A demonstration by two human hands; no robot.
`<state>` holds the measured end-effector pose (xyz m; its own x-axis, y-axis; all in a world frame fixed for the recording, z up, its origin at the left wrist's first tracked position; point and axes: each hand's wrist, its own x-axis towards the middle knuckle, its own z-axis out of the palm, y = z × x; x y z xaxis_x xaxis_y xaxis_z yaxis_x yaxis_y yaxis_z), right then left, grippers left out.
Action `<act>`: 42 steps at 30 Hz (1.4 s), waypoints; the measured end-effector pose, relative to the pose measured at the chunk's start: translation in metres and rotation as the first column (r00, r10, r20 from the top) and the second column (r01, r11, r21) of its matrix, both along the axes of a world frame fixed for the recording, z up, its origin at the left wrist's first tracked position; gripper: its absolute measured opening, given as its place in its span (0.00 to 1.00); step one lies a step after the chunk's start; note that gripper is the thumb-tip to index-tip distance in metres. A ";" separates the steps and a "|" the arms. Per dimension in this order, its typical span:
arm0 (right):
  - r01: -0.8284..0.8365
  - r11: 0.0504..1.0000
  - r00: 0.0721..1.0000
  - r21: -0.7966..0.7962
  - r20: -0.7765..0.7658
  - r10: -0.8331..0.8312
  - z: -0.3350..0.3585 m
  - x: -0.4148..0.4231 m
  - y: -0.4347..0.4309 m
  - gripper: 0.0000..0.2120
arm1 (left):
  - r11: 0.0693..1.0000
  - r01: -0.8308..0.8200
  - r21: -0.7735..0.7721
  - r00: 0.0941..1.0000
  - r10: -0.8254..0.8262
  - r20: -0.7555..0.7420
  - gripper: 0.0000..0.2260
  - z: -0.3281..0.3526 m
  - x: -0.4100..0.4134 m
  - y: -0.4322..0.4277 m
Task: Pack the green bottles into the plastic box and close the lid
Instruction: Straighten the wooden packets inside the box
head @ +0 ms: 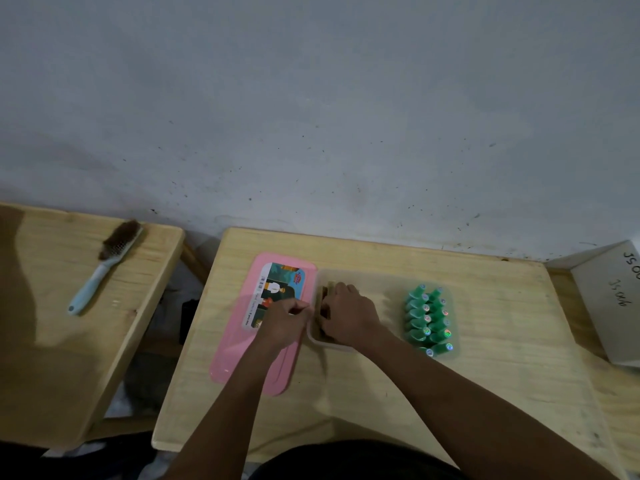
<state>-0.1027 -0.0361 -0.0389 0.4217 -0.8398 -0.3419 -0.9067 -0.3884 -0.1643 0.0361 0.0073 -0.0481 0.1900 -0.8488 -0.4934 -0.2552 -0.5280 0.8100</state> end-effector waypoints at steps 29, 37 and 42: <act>0.378 0.925 0.920 -0.039 0.123 -0.371 -0.019 -0.019 0.003 0.15 | 1.000 -0.010 0.002 1.000 0.010 0.010 0.04 0.001 -0.004 0.003; 0.350 0.935 0.936 -0.064 0.060 -0.346 -0.016 -0.020 0.004 0.15 | 1.000 -0.019 -0.008 1.000 0.020 0.012 0.04 0.003 -0.005 0.004; 0.265 0.958 0.961 -0.106 -0.052 -0.272 -0.018 -0.007 0.007 0.20 | 0.999 -0.024 -0.024 0.999 0.025 0.029 0.02 0.002 -0.007 0.005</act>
